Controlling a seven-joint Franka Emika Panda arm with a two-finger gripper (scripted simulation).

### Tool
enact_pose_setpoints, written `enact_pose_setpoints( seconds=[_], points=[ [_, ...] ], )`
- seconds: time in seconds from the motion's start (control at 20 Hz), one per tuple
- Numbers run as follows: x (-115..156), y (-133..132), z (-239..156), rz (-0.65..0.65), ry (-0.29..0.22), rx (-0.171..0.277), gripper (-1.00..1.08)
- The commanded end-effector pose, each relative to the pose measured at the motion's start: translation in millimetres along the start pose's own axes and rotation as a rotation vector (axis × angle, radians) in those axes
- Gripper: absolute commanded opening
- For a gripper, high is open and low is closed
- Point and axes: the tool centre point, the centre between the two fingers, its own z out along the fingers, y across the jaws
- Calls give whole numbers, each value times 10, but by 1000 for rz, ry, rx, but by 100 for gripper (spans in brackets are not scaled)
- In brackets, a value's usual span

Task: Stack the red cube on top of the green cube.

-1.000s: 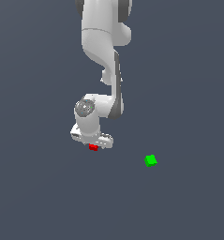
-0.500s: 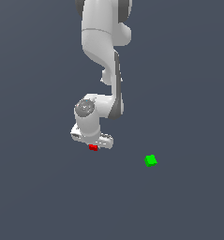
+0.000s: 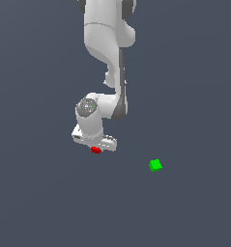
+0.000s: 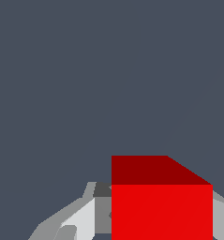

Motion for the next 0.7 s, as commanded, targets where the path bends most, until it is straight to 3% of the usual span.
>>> enact_pose_setpoints(
  seconds=[0.0,0.65],
  points=[
    [3,2,-138,0,2,0,-100],
    [6,6,-818,1,2,0,-100]
  ],
)
